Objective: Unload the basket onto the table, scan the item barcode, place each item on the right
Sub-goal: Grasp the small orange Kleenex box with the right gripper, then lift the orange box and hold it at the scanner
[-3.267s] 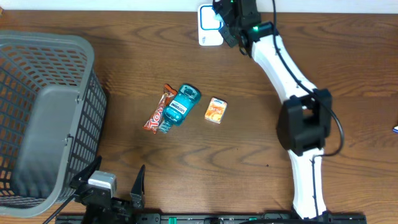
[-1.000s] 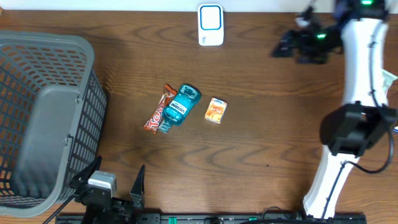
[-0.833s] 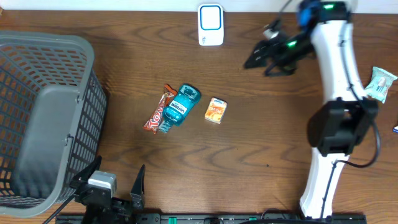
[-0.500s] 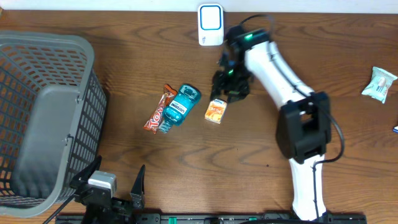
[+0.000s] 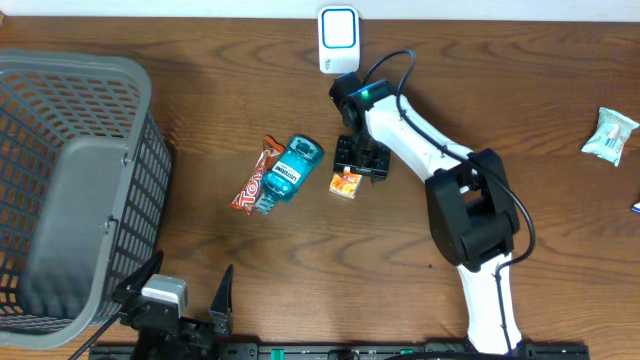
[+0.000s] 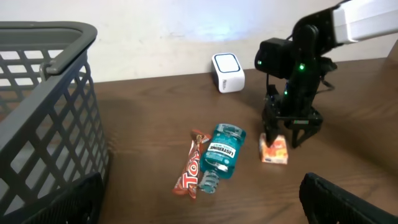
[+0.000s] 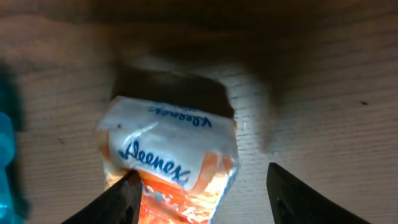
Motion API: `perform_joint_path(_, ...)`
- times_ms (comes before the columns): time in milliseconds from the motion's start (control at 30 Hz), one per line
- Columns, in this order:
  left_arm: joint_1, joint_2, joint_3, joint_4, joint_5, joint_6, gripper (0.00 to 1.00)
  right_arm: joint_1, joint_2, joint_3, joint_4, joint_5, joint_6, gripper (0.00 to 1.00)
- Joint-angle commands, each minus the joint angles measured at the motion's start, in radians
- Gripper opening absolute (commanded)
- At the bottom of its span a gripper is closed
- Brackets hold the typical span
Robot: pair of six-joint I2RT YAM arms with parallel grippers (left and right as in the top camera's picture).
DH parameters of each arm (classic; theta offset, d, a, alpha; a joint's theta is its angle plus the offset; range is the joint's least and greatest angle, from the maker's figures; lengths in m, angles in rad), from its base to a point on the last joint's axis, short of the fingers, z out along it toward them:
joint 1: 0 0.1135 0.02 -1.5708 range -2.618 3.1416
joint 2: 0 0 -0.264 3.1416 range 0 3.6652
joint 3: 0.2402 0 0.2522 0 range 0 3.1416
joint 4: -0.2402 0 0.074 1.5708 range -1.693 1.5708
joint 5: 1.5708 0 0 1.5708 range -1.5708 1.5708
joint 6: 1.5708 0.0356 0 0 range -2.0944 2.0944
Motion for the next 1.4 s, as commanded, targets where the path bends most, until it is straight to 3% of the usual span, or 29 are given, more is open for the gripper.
perform_joint_path(0,0.004,-0.002,0.000,0.000,0.006,-0.002,1.00,0.008,0.012,-0.141,0.135,0.026,0.035,0.36)
perform_joint_path(33,0.004,-0.002,0.000,0.000,0.006,-0.002,1.00,0.008,0.012,-0.162,0.140,0.021,0.036,0.15)
perform_joint_path(67,0.004,-0.002,0.000,0.000,0.006,-0.002,1.00,0.008,0.012,-0.180,0.138,0.013,0.036,0.01)
perform_joint_path(200,0.004,-0.002,0.000,0.000,0.006,-0.002,1.00,0.004,0.011,-0.196,0.120,0.024,-0.001,0.01)
perform_joint_path(367,0.004,-0.002,0.000,0.000,0.006,-0.002,1.00,-0.054,-0.059,-0.165,0.138,-0.148,-0.259,0.01)
perform_joint_path(500,0.004,-0.002,0.000,0.000,0.006,-0.002,1.00,-0.144,-0.165,-0.164,0.133,-0.588,-0.750,0.01)
perform_joint_path(633,0.004,-0.002,0.000,0.000,0.006,-0.002,1.00,-0.206,-0.202,-0.164,-0.053,-0.933,-1.340,0.01)
perform_joint_path(767,0.004,-0.002,0.000,0.000,0.006,-0.002,1.00,-0.235,-0.196,-0.201,-0.246,-1.153,-1.794,0.01)
perform_joint_path(967,0.004,-0.002,0.000,0.000,0.006,-0.002,1.00,-0.205,-0.196,-0.251,-0.402,-1.372,-2.049,0.01)
perform_joint_path(1133,0.004,-0.002,0.000,0.000,0.006,-0.002,1.00,-0.174,-0.196,-0.251,-0.588,-1.384,-2.247,0.01)
perform_joint_path(1367,0.004,-0.002,0.000,0.000,0.006,-0.002,1.00,-0.172,-0.196,-0.251,-0.566,-1.266,-2.250,0.01)
